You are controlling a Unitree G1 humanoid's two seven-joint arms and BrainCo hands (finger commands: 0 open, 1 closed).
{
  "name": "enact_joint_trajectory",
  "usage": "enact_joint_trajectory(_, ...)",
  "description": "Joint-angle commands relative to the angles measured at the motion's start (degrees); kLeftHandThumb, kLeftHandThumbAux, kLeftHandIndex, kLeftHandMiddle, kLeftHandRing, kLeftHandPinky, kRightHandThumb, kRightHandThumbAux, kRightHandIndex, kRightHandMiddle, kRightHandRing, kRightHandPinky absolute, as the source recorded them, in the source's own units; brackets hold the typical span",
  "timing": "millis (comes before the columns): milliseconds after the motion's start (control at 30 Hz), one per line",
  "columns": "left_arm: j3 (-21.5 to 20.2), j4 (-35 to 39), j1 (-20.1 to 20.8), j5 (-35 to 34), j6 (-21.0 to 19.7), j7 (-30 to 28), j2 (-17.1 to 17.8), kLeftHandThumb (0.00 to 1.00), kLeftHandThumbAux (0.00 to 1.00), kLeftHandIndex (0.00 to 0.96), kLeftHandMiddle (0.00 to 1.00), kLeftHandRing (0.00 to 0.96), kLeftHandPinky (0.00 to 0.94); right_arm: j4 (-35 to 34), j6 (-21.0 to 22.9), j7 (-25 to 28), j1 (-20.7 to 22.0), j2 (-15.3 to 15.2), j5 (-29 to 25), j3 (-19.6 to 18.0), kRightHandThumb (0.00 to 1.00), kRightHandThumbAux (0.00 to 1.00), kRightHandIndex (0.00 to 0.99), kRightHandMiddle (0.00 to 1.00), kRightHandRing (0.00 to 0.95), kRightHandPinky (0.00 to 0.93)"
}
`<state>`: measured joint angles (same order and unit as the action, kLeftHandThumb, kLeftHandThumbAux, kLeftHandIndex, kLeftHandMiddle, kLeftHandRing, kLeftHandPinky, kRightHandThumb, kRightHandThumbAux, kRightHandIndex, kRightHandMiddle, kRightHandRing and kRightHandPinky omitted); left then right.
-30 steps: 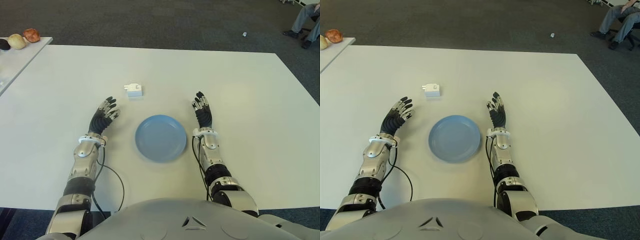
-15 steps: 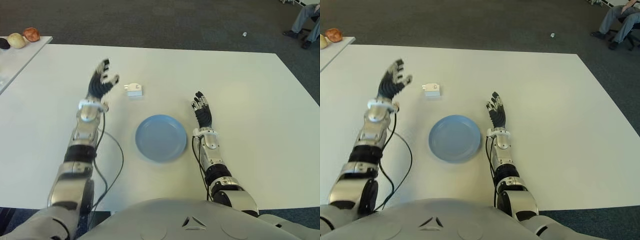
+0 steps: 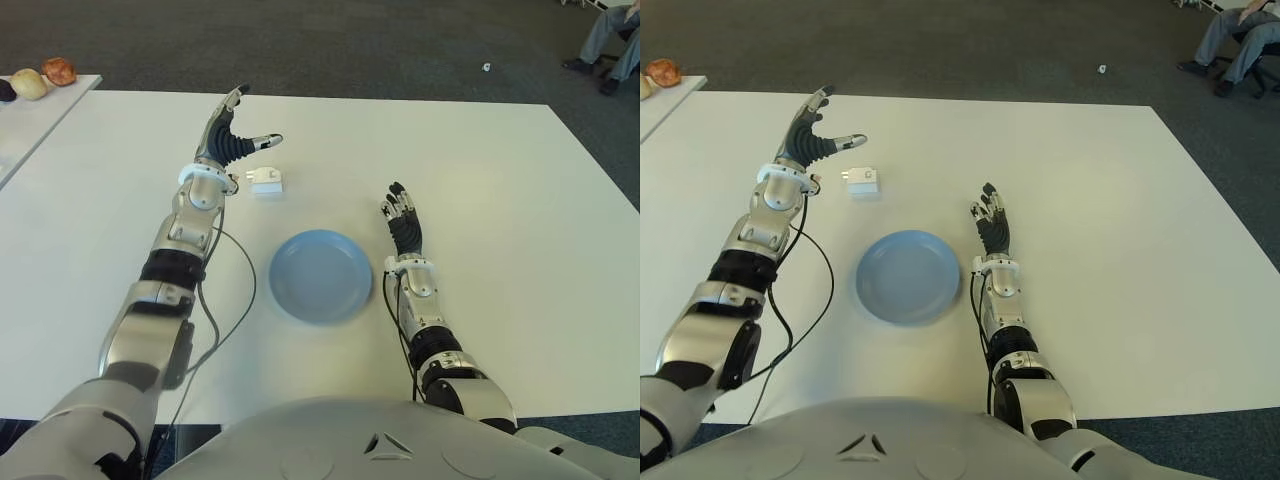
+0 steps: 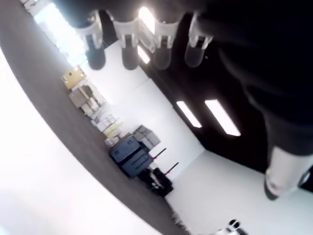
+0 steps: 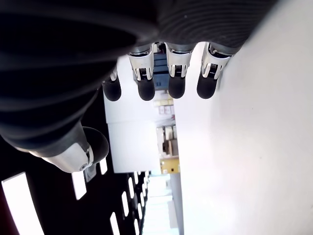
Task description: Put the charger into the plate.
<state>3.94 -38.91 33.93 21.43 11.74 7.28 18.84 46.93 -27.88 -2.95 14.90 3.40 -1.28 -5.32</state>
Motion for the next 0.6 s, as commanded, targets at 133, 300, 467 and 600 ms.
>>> enact_joint_trajectory(133,5.9,-13.9,9.4,6.5,3.9,4.2,2.7,0.08,0.548,0.0,0.0,0.014,0.088,3.9,3.0,-0.9,-4.5,0.5,0.2,0.0,0.001,0.56,0.0,0.042,0.022,0.035)
enact_joint_trajectory(300,10.5,-18.4,12.3,10.9,7.5,7.8,4.2,0.057,0.535,0.0,0.0,0.015,0.07,3.4,3.0,-0.9,-4.8,0.5,0.2,0.1,0.001,0.571,0.0,0.041,0.021,0.033)
enact_joint_trajectory(467,14.1,-21.1,14.8,14.1,8.6,9.5,4.7,0.048,0.529,0.0,0.0,0.004,0.041,3.1,3.1,-0.2,-5.0,0.2,0.1,0.3,0.0,0.576,0.0,0.039,0.019,0.028)
enact_joint_trajectory(600,19.3,-24.7,17.9,19.1,8.2,10.9,4.4,0.045,0.527,0.0,0.0,0.0,0.012,2.8,3.2,0.4,-5.2,0.1,-0.2,0.2,0.0,0.58,0.0,0.036,0.017,0.026)
